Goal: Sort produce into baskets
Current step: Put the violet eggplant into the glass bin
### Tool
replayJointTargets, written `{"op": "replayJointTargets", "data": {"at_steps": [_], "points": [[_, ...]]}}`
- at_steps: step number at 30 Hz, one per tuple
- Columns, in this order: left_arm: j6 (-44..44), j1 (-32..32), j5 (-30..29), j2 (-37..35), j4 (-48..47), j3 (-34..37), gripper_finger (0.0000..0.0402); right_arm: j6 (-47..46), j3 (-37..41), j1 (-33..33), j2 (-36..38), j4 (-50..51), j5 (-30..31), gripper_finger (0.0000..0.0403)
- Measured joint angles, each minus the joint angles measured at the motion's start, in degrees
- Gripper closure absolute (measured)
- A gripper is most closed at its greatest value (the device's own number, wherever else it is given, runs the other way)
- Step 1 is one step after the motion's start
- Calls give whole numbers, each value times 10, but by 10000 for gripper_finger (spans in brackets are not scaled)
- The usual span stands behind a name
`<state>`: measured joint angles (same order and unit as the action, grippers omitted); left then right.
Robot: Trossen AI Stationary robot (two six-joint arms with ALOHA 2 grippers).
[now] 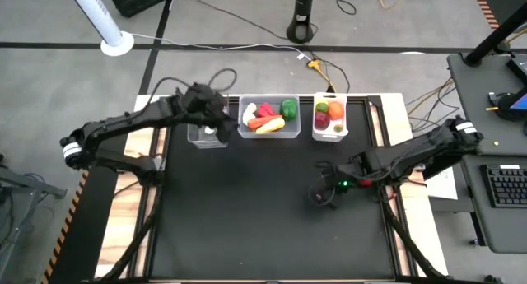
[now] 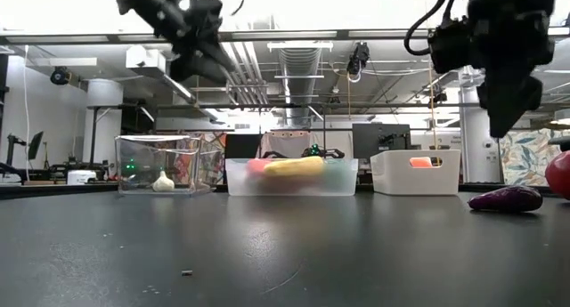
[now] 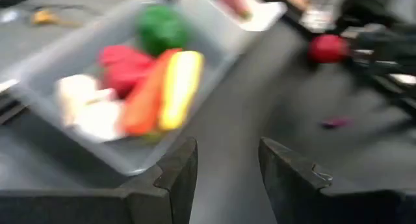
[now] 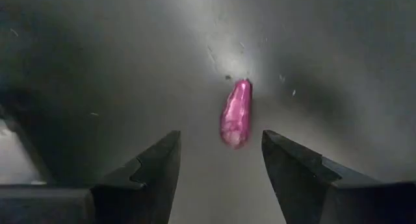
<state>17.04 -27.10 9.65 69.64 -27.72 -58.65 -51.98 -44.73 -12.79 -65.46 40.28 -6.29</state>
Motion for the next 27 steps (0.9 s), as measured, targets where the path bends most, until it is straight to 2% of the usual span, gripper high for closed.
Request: {"op": "replayJointTargets", "data": {"at_steps": [3, 7, 10, 13, 21, 27], "points": [[27, 63, -3, -1, 34, 1, 256, 39, 0, -28, -24, -3, 35, 197], [77, 131, -61, 0, 51, 1, 261, 69, 0, -57, -42, -3, 76, 197], [97, 169, -87, 0, 55, 1, 267, 88, 0, -71, -50, -4, 102, 197], [108, 201, -90, 0, 86, 1, 271, 111, 0, -86, -52, -9, 125, 197], [135, 249, -107, 6, 167, 1, 272, 129, 10, -104, -57, -30, 169, 197], [141, 258, -148, 15, 175, 1, 272, 117, 41, -103, -75, -86, 163, 197]]}}
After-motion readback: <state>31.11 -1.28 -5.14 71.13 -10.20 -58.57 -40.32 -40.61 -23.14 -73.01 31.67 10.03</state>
